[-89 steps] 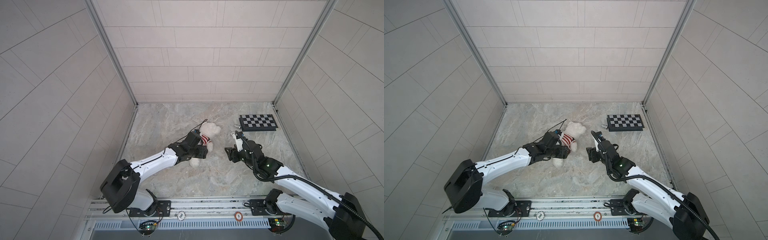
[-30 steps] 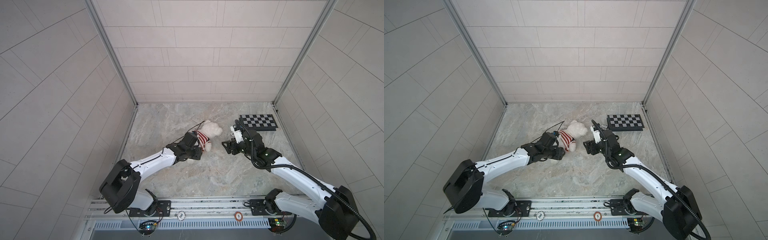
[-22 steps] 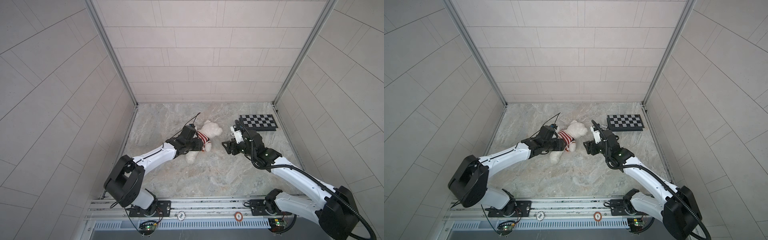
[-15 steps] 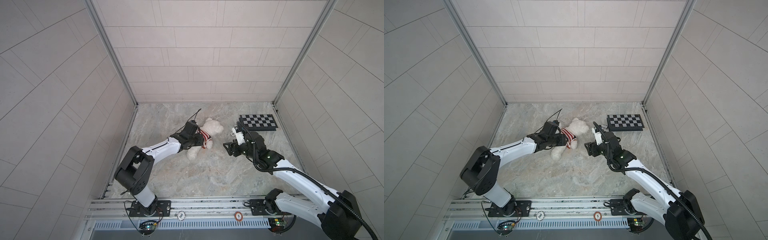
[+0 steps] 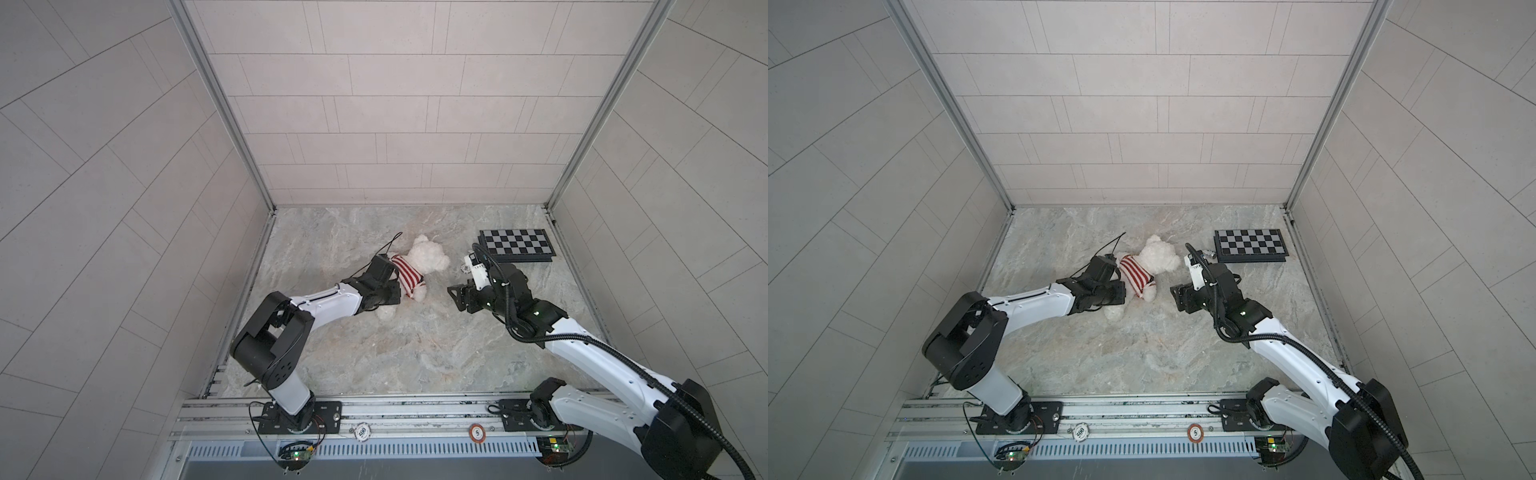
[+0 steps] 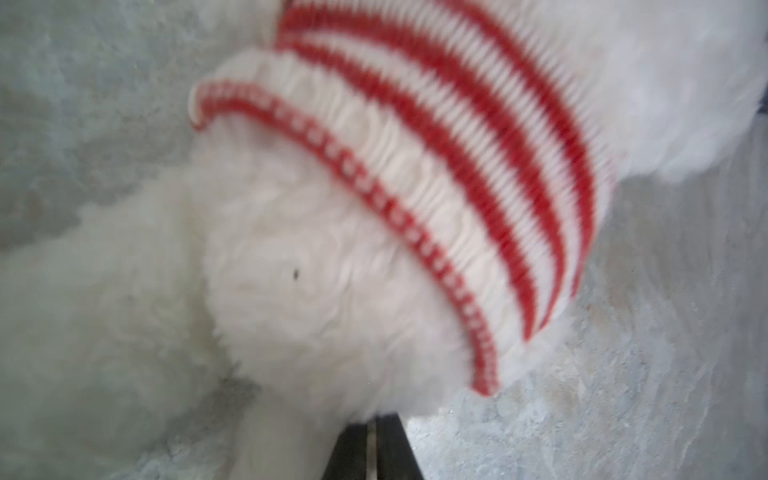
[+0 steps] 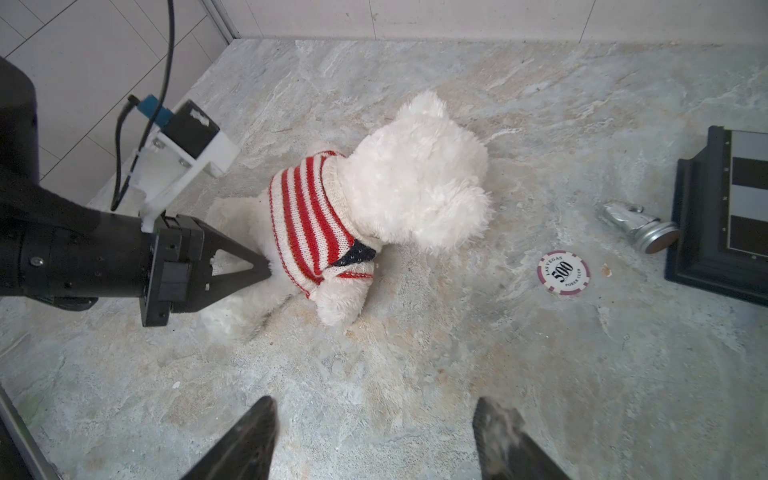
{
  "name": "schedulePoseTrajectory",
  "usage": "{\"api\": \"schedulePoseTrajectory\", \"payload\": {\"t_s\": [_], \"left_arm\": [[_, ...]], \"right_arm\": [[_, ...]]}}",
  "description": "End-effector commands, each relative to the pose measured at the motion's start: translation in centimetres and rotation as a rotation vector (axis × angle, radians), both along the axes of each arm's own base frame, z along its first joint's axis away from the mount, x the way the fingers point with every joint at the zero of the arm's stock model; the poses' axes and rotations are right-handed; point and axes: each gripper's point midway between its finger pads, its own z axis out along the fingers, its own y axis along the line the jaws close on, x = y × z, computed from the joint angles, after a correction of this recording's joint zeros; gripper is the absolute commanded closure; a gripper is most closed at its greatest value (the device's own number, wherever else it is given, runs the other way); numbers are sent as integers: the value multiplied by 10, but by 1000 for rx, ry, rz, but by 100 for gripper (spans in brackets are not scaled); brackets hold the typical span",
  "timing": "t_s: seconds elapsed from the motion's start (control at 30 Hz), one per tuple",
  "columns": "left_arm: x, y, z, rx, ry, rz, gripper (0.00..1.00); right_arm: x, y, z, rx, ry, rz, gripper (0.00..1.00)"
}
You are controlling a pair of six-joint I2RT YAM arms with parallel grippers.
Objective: Dress the teddy bear
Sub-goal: 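Hold the sweater hem with the left gripper while the right reaches to the bear's head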
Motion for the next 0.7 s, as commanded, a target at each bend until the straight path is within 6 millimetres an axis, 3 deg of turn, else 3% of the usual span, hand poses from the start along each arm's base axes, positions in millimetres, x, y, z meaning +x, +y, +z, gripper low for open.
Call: {"api": "schedulePoseTrajectory", "payload": {"t_s": [0.0,0.2,0.4,0.53,0.67], "left_arm": [[-14,12,-5,67,-2,-9,83],[-43,14,-22,128,30,-63,81],[-86,20,-36,136,72,-90,81],[-106,30,-44,126,86,-75,81],[-113,38,-46,114,80,-51,81]], "right_arm": [[4,1,14,7,-29,4,23],[3,0,15,2,-26,2,23],[9,4,21,-13,-34,15,20],[26,25,16,-40,-4,98,16],[47,53,7,-27,40,189,13]]}}
